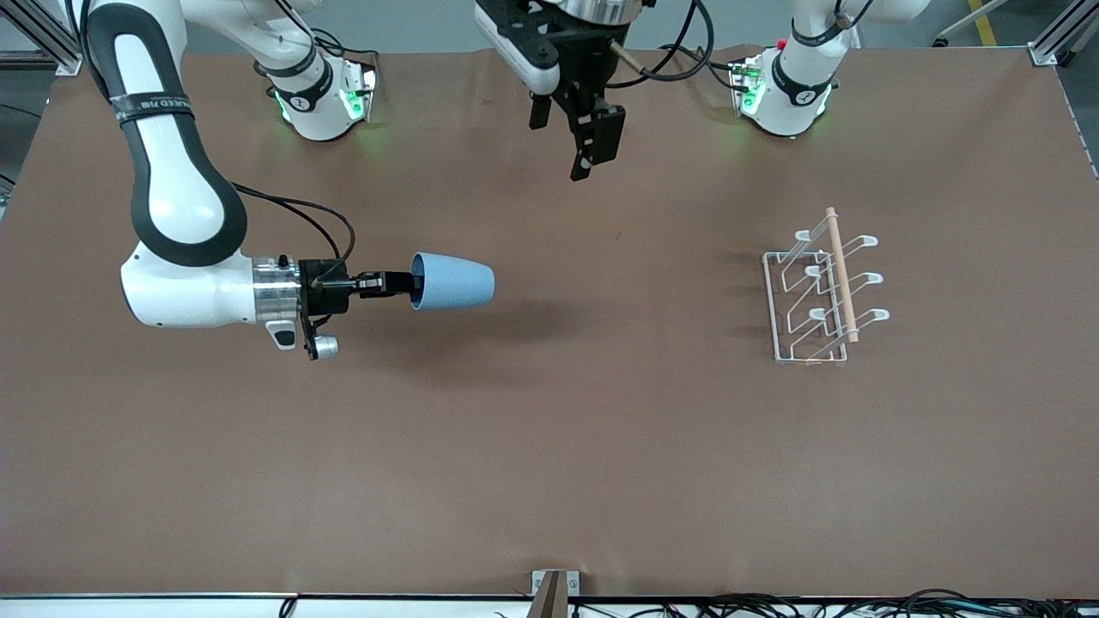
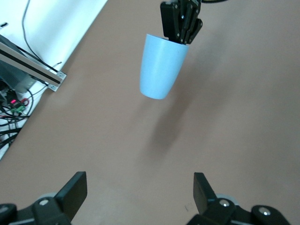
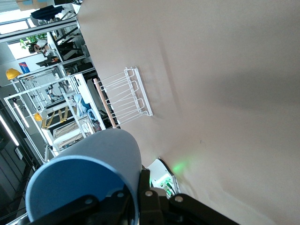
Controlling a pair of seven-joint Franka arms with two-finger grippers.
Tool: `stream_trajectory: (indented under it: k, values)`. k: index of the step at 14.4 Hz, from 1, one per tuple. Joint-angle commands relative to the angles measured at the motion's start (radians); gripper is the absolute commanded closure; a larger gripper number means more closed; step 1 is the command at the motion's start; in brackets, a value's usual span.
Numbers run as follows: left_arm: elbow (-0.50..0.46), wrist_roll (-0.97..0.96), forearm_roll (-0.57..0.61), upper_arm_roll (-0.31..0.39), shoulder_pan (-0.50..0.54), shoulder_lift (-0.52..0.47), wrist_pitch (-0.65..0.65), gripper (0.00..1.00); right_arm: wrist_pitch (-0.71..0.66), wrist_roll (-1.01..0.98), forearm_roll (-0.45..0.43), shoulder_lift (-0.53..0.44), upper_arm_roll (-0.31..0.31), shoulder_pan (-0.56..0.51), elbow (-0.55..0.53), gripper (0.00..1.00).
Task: Hang cup on cup holder
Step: 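Lower the left gripper onto the cup's rim held by the right gripper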
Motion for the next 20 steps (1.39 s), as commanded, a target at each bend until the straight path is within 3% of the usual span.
stream_trajectory:
  k: [1, 8, 20]
  values:
    - [0.034, 0.022, 0.018, 0.000, -0.028, 0.082, 0.064, 0.00, 0.006, -0.004, 0.025, -0.017, -0.001, 0.001, -0.023, 0.99]
    - [0.037, 0.152, 0.018, -0.001, -0.037, 0.307, 0.361, 0.04, 0.008, -0.004, 0.025, -0.017, -0.001, 0.003, -0.023, 0.99]
    - [0.034, 0.205, 0.012, -0.006, -0.045, 0.433, 0.585, 0.04, 0.003, -0.004, 0.025, -0.017, -0.001, 0.001, -0.030, 0.98]
